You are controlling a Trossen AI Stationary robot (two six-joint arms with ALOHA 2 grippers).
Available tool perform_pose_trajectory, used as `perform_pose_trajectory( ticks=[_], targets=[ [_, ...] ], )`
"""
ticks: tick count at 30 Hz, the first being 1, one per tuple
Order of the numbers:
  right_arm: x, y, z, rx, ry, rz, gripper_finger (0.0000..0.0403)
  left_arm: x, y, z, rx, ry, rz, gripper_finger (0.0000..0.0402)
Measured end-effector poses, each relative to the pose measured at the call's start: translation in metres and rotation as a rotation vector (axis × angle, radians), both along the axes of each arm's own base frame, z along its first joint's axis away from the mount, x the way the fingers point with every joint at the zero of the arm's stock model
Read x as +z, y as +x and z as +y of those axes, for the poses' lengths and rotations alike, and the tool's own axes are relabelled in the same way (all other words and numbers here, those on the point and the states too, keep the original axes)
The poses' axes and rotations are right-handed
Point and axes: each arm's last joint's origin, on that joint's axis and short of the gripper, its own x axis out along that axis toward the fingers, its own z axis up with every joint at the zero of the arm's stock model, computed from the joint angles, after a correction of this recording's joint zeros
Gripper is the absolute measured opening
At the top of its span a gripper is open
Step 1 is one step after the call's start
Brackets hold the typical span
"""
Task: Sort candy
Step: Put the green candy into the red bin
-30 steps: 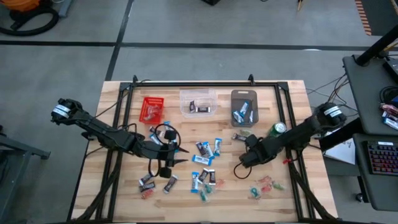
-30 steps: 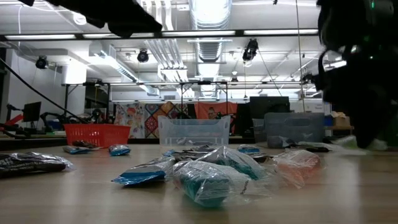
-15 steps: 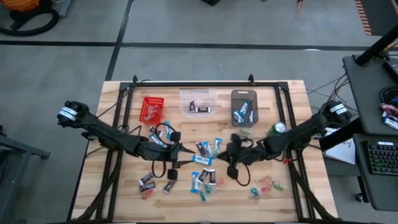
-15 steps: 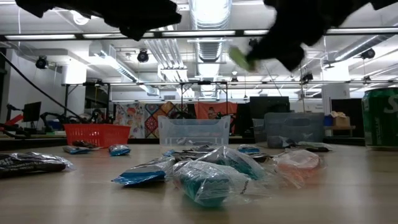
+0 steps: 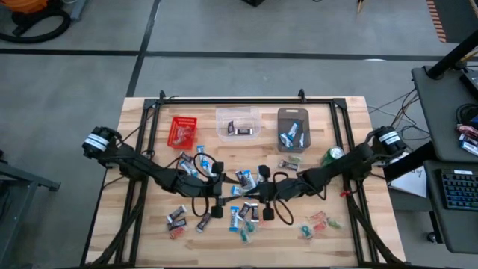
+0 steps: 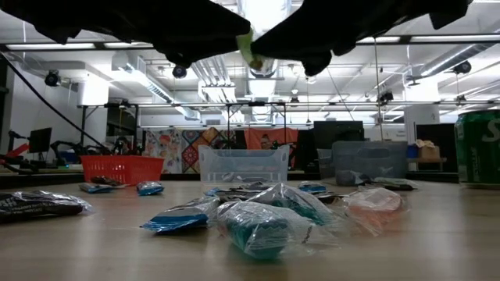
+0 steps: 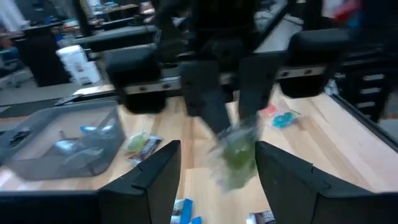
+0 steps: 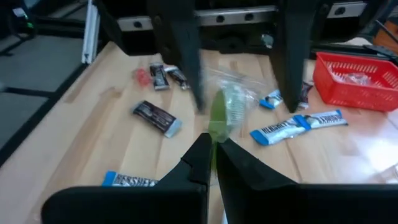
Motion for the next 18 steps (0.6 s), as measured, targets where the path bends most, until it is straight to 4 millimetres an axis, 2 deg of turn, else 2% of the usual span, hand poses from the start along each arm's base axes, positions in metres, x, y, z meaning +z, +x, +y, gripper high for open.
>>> perform_pose_trajectory(
  ticks=[3,6,15,18],
  targets=[
    [-0.0015,0.0036,0.0005,0.001,-0.010,0.004,0.0012,-0.0028,0.0012,-0.0011,-0.022,0.000,0.003,0.0184],
    [-0.0011,0.0064,0.0011,0.002,-0.015,0.001,0.0012,-0.0033,0.0013,-0.0012,-0.023,0.003,0.005,0.0158],
    [0.0027,0.0064,0.0003,-0.005,-0.014,-0.007,0.0013,0.0001,-0.0001,-0.0003,-0.027,0.032,0.003,0.0015],
    [0.0045,0.0073,0.0005,-0.007,-0.013,-0.011,0.0026,0.0011,-0.0006,0.0001,-0.023,0.031,0.007,0.0015]
  ],
)
